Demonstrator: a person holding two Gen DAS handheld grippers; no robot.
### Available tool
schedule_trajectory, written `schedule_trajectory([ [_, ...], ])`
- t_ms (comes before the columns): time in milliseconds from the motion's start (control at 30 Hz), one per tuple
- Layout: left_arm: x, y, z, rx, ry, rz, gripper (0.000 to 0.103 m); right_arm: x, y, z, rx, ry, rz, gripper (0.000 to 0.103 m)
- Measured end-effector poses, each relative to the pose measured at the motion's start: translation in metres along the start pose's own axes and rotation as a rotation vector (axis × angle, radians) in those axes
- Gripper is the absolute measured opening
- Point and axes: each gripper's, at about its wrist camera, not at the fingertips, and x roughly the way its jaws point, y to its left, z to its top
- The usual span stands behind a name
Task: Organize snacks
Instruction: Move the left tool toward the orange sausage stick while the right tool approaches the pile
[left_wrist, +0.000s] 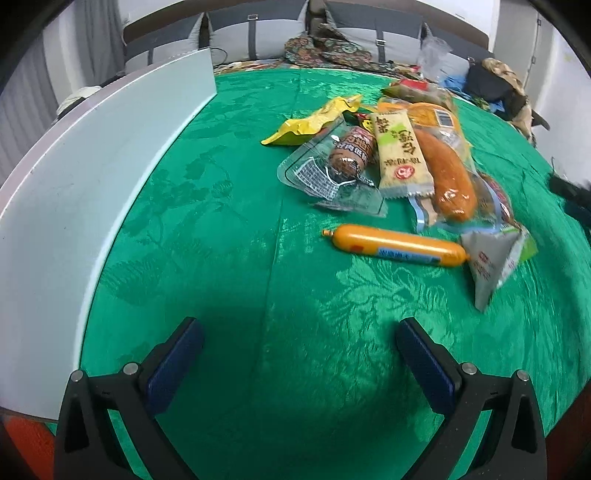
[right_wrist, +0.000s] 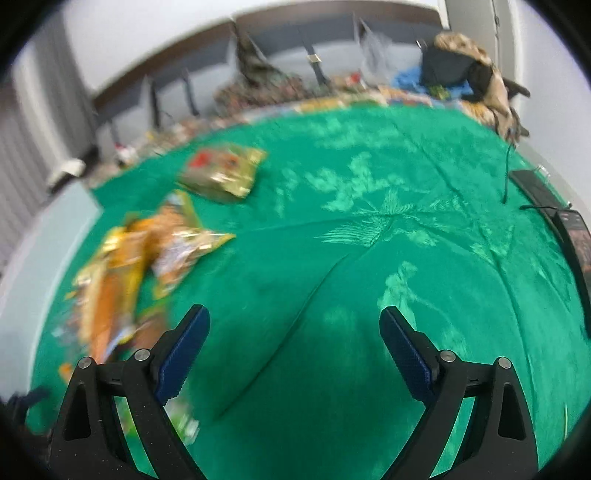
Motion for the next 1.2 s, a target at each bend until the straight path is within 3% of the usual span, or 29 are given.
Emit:
schedule_trajectory([
  [133,-0.005,0.007,0.0,-0.022,0.029,-0.03,0.103,-0.051,0.002,-0.046,-0.018,-0.096,0.009,0.095],
  [233,-0.007,0.018,0.006,-0.1,0.043,-0.104,0.103,-0.079,0.006,-0.082,-0.026,-0.154,-0.004,0.095],
  [333,-0.009,0.021,0.018,-0.16,0.046,-0.131,0.103,-0.082,0.016,-0.084,-0.097,-0.167,-0.004,0.095],
  [467,-0.004,0.003,0.044,-0.177,0.039,-0.093,0.103,-0.081,0.019,-0.081,-0.115,-0.185,0.001,0.095],
  [667,0.024,-0.024,0.078,-0.032,0.056,-0.048,0.103,-0.083,0.015,-0.085,-0.104,-0.18,0.028,0.095],
  [767,0.026,-0.023,0.078,0.027,0.055,-0.17,0.103,-0.089,0.01,-0.084,-0.088,-0.192,0.04,0.095],
  [833,0.024,-0.03,0.073,0.126,0.072,-0.252,0.103,-0.09,0.005,-0.084,-0.068,-0.194,0.047,0.095],
  [1033,0.014,-0.048,0.047,0.395,0.19,-0.359,0.102,-0.084,-0.004,-0.079,-0.002,-0.168,0.063,0.095],
  [1100,0.007,-0.043,0.043,0.419,0.209,-0.369,0.102,-0.086,-0.005,-0.079,0.003,-0.174,0.064,0.095],
  [1200,-0.005,-0.042,0.051,0.441,0.15,-0.31,0.102,-0.089,-0.007,-0.079,0.011,-0.18,0.068,0.095],
])
